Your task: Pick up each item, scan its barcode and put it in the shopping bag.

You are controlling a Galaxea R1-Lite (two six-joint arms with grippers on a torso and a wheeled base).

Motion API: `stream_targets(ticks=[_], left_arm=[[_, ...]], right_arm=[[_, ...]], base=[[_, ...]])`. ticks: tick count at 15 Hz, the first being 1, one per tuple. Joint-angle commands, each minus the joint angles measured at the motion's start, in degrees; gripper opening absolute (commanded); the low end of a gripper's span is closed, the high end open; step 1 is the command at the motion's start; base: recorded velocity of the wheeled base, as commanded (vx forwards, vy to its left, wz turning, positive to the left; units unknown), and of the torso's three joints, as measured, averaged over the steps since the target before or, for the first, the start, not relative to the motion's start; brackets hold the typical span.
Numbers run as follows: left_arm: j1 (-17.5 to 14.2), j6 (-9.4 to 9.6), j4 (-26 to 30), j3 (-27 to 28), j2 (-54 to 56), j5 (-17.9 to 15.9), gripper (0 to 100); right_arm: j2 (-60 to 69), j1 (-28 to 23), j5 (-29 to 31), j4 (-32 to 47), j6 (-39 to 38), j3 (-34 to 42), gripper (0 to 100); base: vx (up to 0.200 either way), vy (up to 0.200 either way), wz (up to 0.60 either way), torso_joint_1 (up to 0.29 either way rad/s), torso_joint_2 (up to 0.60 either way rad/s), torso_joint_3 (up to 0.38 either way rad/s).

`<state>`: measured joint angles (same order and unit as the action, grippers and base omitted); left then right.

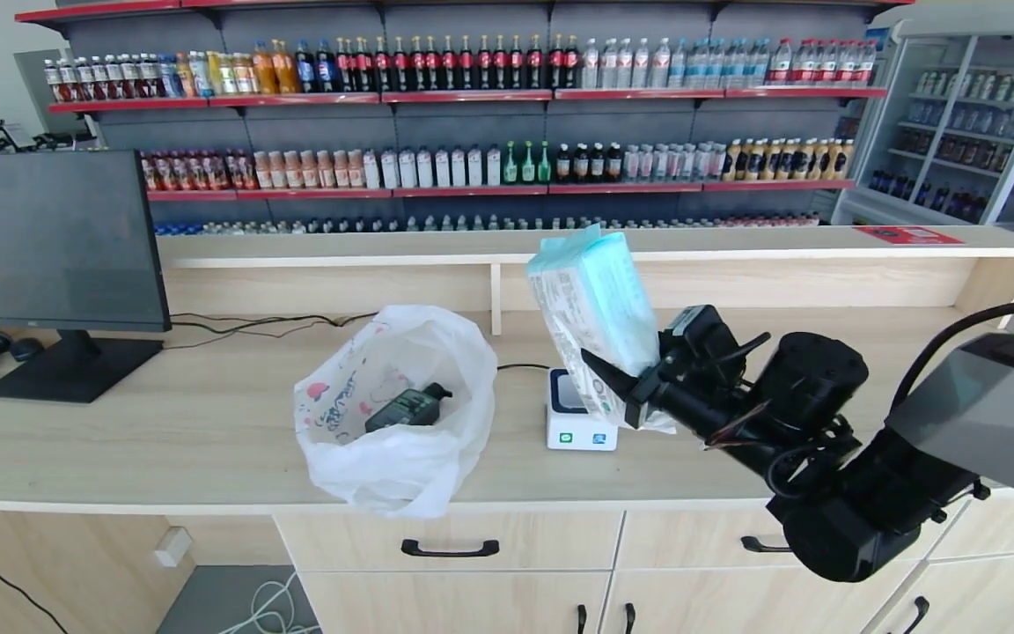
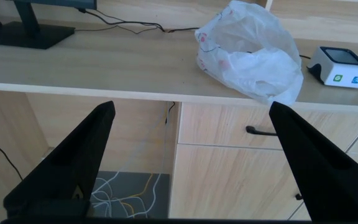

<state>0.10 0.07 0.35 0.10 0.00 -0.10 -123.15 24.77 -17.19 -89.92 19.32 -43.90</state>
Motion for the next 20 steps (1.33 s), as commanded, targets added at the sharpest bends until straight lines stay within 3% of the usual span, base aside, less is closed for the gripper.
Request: stream_targets(ticks=[1, 4, 7, 12, 15, 20], left_arm=[[-0.01, 0.01, 0.00, -0.01, 0.00, 0.01, 100], [-0.01, -0.25, -0.09, -0.01, 0.00, 0.01, 100], [-0.01, -0.07, 0.00, -0.01, 0.00, 0.01, 100], [-0.01, -0.25, -0.35, -0.10, 0.00, 0.01, 100], [-0.01, -0.25, -0.44, -0.10, 0.00, 0.01, 100], [-0.01, -0.25, -0.35, -0.10, 0.00, 0.01, 100]], right_arm=[[-4.91, -1.13, 0.05, -0.08, 0.19, -6.29, 0], [-6.67, -3.15, -0.21, -0.08, 1.86, -12.88, 0], [-7.37, -3.06, -0.39, -0.08, 3.00, -13.14, 0], [-11.15, -2.45, -0.65, -0.08, 4.06, -20.88, 0], [-12.47, -2.36, -6.01, -0.08, 10.47, -21.14, 0], [-12.73, -2.53, -6.37, -0.08, 20.05, -21.58, 0]], base=[[0.000, 0.000, 0.00, 0.000, 0.00, 0.000], [0.000, 0.000, 0.00, 0.000, 0.00, 0.000], [0.000, 0.000, 0.00, 0.000, 0.00, 0.000], [0.000, 0.000, 0.00, 0.000, 0.00, 0.000], [0.000, 0.000, 0.00, 0.000, 0.00, 0.000], [0.000, 0.000, 0.00, 0.000, 0.00, 0.000]])
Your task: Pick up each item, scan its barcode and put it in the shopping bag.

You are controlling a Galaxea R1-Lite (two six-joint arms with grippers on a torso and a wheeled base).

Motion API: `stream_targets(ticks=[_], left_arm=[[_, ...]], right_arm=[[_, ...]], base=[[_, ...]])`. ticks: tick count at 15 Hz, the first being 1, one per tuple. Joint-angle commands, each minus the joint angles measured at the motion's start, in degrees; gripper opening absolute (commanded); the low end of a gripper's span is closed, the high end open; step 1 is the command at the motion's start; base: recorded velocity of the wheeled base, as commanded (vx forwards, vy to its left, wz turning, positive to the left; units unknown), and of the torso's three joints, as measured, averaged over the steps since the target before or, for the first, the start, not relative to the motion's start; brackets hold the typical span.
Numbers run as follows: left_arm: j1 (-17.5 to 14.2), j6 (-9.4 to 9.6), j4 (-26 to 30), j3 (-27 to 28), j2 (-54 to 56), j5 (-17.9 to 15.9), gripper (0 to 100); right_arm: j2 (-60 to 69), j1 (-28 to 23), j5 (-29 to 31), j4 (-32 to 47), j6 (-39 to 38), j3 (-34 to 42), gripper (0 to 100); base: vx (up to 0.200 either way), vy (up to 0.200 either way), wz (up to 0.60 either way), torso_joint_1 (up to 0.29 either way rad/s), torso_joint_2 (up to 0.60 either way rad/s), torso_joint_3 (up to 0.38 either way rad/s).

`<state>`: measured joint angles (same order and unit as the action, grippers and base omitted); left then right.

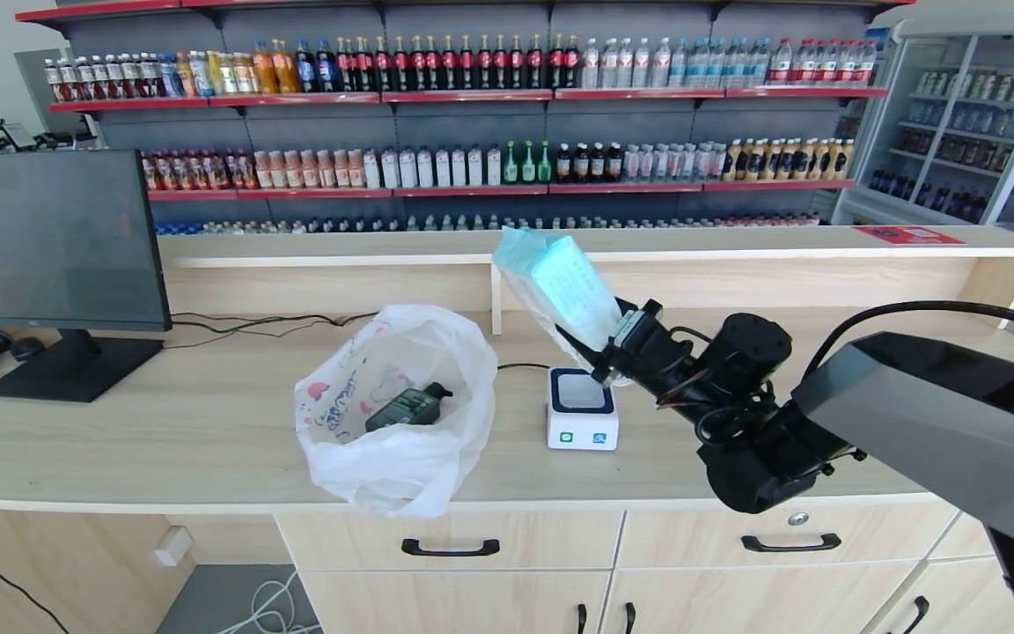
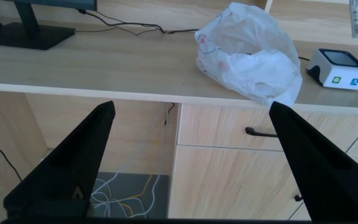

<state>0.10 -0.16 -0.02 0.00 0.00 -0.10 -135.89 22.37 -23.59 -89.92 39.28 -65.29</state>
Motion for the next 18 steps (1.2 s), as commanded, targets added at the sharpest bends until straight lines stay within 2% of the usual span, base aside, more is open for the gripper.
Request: stream_targets(ticks=[1, 4, 11, 18], left_arm=[[-0.01, -0.02, -0.06, 0.00, 0.00, 0.01, 100], [-0.01, -0.02, -0.06, 0.00, 0.00, 0.01, 100], [-0.01, -0.02, -0.15, 0.00, 0.00, 0.01, 100], [-0.01, -0.02, -0.15, 0.00, 0.00, 0.01, 100]], right_arm=[[0.10, -0.40, -0.05, -0.08, 2.82, -0.36, 0], [-1.66, -0.05, -0.93, -0.08, 6.34, 0.96, 0], [-5.97, -0.22, -3.22, -0.08, 6.69, -2.65, 0], [-7.20, -2.95, -3.66, -0.08, 6.69, -4.49, 0]], base=[[0.000, 0.000, 0.00, 0.000, 0.00, 0.000], [0.000, 0.000, 0.00, 0.000, 0.00, 0.000], [0.000, 0.000, 0.00, 0.000, 0.00, 0.000], [0.000, 0.000, 0.00, 0.000, 0.00, 0.000]])
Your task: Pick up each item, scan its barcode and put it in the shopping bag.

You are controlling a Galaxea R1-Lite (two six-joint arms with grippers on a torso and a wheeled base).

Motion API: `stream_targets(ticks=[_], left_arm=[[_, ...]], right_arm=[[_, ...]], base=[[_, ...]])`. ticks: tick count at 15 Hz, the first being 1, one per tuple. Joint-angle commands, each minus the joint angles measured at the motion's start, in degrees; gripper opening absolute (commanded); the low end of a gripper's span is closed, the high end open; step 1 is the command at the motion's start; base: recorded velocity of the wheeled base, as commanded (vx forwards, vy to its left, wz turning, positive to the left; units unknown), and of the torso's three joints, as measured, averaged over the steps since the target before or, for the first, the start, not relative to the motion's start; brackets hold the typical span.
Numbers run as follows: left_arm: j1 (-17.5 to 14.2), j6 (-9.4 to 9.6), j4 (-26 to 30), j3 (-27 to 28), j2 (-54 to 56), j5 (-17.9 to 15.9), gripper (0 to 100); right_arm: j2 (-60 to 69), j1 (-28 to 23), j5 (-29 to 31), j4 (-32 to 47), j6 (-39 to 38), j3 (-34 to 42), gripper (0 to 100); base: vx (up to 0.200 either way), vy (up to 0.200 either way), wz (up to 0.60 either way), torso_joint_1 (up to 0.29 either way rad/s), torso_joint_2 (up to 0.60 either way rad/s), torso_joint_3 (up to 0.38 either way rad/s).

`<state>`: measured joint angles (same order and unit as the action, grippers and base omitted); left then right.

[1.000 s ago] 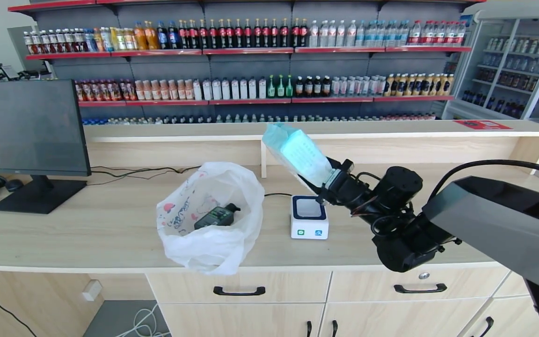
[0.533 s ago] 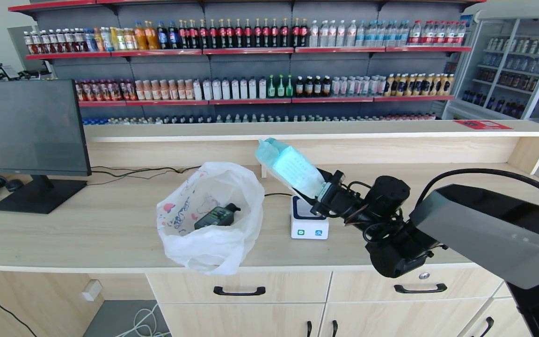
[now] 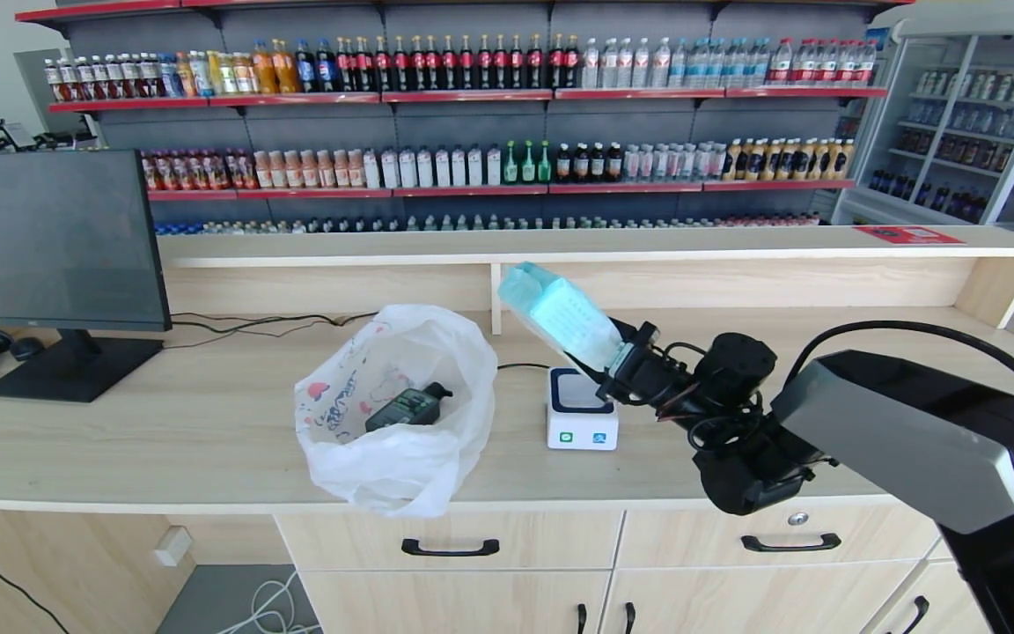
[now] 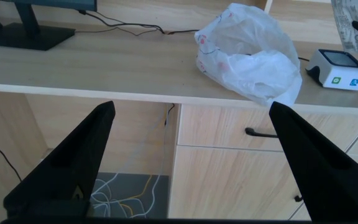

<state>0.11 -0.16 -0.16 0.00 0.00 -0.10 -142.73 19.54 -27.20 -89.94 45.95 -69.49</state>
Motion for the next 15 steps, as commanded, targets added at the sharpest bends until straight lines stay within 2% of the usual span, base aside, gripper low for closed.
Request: stream_targets(ticks=[1, 15], left_arm=[[-0.02, -0.02, -0.02, 0.00, 0.00, 0.01, 100], [-0.02, -0.02, 0.07, 0.00, 0.00, 0.01, 100]], right_arm=[[-0.45, -0.12, -0.05, -0.06, 0.02, -0.30, 0], [-1.94, -0.12, -1.02, -0.06, 0.02, -2.06, 0]], base=[[0.000, 0.000, 0.00, 0.000, 0.00, 0.000], [0.000, 0.000, 0.00, 0.000, 0.00, 0.000]])
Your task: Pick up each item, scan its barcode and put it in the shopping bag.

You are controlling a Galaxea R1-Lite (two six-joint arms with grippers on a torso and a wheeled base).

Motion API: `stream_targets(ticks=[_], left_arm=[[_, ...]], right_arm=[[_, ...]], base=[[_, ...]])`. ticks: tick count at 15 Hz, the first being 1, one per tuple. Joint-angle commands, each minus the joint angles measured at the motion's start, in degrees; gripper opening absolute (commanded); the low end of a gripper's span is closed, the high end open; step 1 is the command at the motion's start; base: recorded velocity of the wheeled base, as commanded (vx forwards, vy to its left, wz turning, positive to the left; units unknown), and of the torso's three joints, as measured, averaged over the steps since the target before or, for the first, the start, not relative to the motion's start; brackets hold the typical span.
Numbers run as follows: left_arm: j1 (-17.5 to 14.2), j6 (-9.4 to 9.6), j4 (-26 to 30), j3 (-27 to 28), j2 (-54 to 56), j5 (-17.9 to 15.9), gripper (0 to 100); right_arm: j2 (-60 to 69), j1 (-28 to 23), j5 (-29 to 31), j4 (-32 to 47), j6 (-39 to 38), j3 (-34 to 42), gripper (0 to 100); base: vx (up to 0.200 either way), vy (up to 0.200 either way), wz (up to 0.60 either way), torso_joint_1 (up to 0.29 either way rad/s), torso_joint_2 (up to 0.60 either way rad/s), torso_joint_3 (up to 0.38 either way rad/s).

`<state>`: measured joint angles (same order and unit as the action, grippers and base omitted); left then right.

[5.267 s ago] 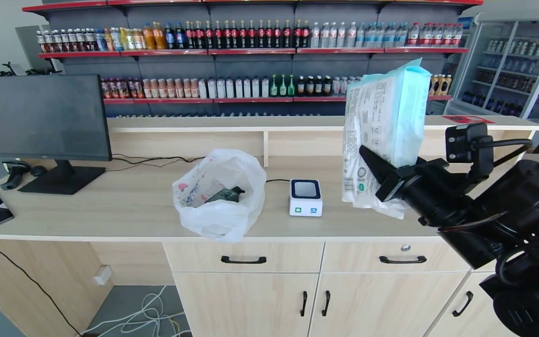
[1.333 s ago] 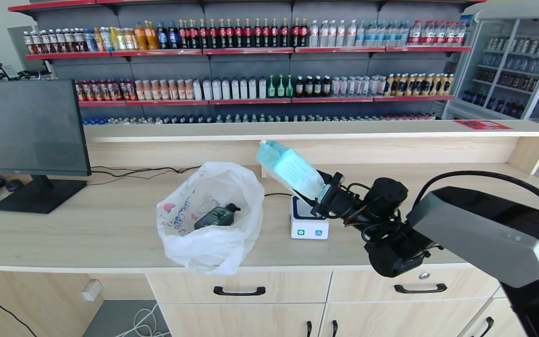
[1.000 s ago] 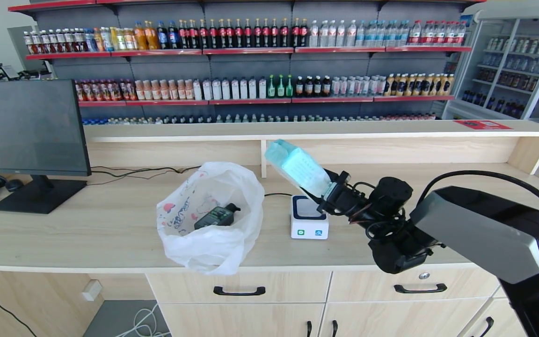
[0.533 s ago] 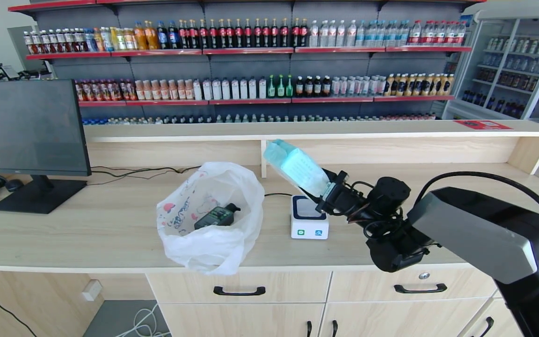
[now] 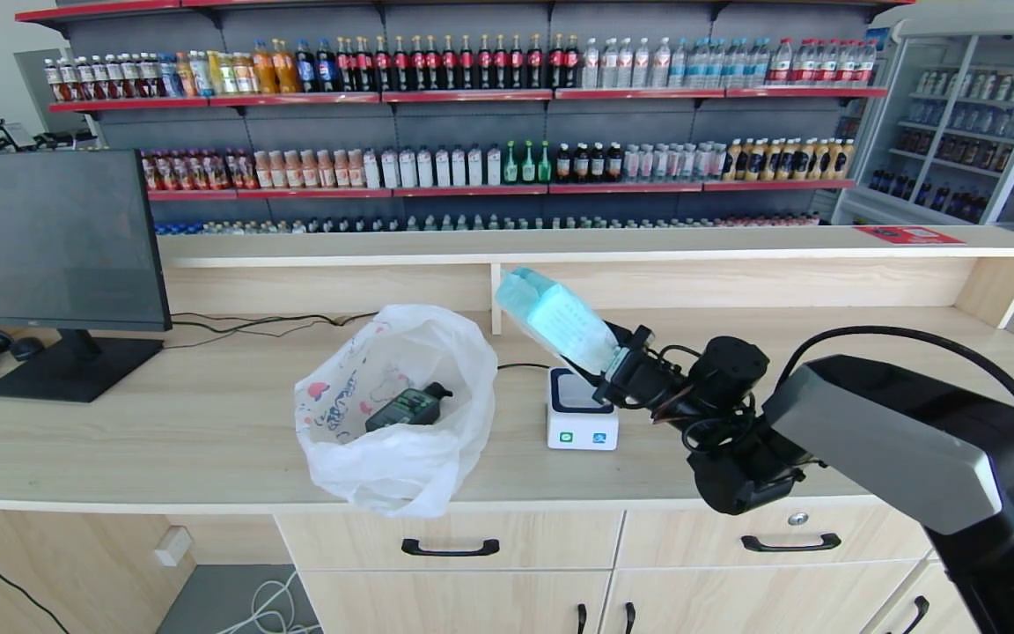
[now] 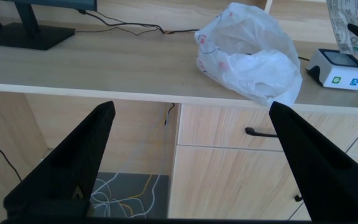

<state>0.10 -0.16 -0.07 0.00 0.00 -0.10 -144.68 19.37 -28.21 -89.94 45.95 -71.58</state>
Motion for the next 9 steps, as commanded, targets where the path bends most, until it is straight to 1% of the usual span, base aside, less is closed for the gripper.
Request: stream_targets(ticks=[1, 4, 7, 9], left_arm=[[-0.01, -0.02, 0.07, 0.00, 0.00, 0.01, 100], [-0.01, -0.02, 0.07, 0.00, 0.00, 0.01, 100], [-0.01, -0.02, 0.07, 0.00, 0.00, 0.01, 100], [-0.01, 0.07, 0.25, 0.00, 0.00, 0.10, 100]], right_arm=[[0.01, 0.05, 0.00, -0.06, 0.11, 0.13, 0], [0.54, 0.05, 0.08, -0.06, -0.07, 0.74, 0], [3.26, 0.05, 0.79, -0.06, -2.00, 0.92, 0], [6.95, 0.23, 1.67, -0.06, -2.26, 5.14, 0]], base=[[0.000, 0.000, 0.00, 0.000, 0.00, 0.000], [0.000, 0.000, 0.00, 0.000, 0.00, 0.000], [0.000, 0.000, 0.00, 0.000, 0.00, 0.000], [0.000, 0.000, 0.00, 0.000, 0.00, 0.000]])
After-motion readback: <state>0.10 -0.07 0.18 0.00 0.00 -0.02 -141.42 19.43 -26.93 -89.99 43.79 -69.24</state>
